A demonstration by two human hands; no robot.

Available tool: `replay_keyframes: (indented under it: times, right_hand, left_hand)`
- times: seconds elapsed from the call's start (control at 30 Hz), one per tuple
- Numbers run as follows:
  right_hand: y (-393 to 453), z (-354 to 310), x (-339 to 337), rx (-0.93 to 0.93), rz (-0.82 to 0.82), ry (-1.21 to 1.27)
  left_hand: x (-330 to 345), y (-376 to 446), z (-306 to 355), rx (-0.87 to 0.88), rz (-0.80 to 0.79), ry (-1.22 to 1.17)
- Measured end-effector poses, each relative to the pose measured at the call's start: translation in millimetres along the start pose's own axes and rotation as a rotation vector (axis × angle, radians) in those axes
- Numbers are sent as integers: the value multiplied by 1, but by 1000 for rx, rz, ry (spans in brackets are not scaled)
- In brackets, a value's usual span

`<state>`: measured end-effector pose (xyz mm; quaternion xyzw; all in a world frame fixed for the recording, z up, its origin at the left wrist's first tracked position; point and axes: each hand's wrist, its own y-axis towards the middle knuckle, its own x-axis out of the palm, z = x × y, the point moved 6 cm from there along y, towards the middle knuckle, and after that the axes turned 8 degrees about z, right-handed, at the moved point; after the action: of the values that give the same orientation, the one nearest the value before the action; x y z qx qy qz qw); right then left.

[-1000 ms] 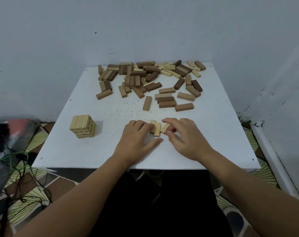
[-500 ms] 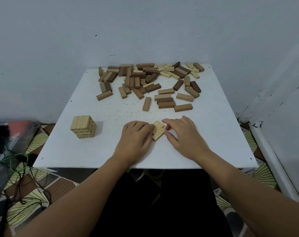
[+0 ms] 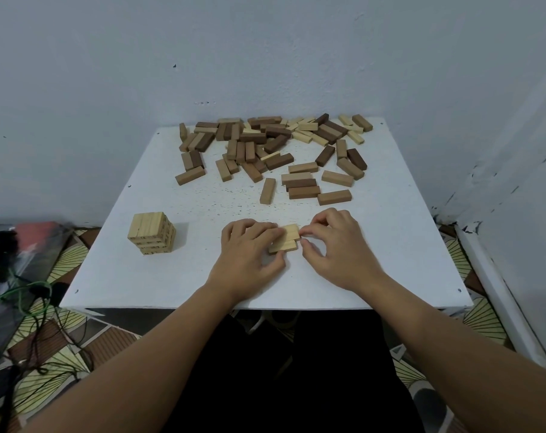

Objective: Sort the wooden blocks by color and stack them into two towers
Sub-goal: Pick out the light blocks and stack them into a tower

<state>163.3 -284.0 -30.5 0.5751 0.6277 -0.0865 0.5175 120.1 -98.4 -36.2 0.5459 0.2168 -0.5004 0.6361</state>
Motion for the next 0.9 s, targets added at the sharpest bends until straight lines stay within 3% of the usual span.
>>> replay_keyframes:
  times: [0.17, 0.23, 0.33, 0.43, 0.6, 0.9]
  right_hand:
    - [3, -1, -4, 100, -49, 119]
    - [6, 2, -10, 242, -38, 273]
    - [8, -2, -6, 564, -17, 695]
    - [10, -19, 11, 675, 8, 928]
    - [4, -31, 30, 703, -10, 1006]
    - [-1, -33, 33, 670, -29, 970]
  left_hand:
    - [-7, 2, 0, -84, -60, -148]
    - [-18, 5, -3, -241, -43, -325]
    - [-20, 7, -5, -621, 89, -693]
    - [-7, 9, 9, -815, 208, -915]
    - [13, 16, 33, -848, 259, -1059]
    - [15, 16, 34, -832, 291, -1024]
